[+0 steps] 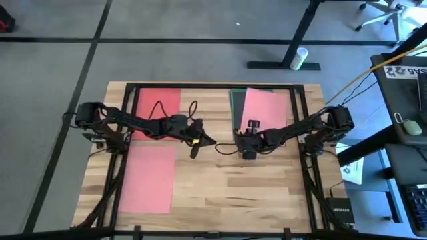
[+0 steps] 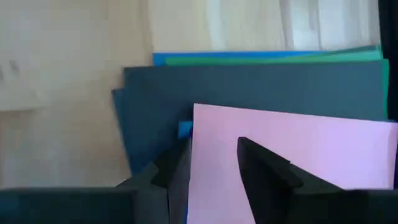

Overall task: Organize paper
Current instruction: Stack the pink paper on top of the pink papers

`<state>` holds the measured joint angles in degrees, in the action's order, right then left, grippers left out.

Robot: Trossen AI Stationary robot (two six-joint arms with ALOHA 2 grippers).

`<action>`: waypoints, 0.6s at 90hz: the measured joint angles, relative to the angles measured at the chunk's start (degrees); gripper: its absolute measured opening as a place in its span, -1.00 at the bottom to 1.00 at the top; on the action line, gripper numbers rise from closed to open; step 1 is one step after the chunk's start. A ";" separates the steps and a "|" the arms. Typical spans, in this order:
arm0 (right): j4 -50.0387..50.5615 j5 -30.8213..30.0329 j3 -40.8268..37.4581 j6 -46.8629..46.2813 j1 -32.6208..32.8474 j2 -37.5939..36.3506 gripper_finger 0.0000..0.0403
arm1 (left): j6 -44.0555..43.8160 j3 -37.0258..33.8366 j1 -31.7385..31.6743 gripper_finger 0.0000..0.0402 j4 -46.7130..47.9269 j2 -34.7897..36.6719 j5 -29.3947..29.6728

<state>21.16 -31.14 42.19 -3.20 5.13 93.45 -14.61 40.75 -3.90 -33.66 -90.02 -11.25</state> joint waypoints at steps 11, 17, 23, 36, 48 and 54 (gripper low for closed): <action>-0.02 -0.48 0.02 -0.07 0.00 0.74 -0.40 | 0.01 0.00 0.29 -1.00 -0.01 -0.02 -0.02; -0.09 -1.38 0.02 -0.09 0.00 1.45 -0.40 | 0.00 0.00 0.54 -1.00 -0.01 -0.04 -0.02; -0.15 -2.34 0.02 -0.17 -0.27 2.17 -0.40 | 0.00 0.00 0.70 -1.00 0.02 -0.07 -0.02; -0.15 -3.44 0.07 -0.57 -0.37 2.93 -0.49 | 0.02 0.00 1.24 -1.00 0.06 -0.07 -0.02; 0.10 -4.39 0.00 -1.07 -0.28 2.97 -0.73 | 0.02 0.00 1.46 -1.00 0.08 -0.07 -0.02; 0.07 -4.41 0.00 -1.16 -0.28 2.95 -0.83 | 0.22 0.00 1.53 -1.00 0.06 -0.07 -0.02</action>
<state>21.23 -35.55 42.19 -4.36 4.84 96.40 -14.39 40.75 -2.37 -33.61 -90.08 -11.27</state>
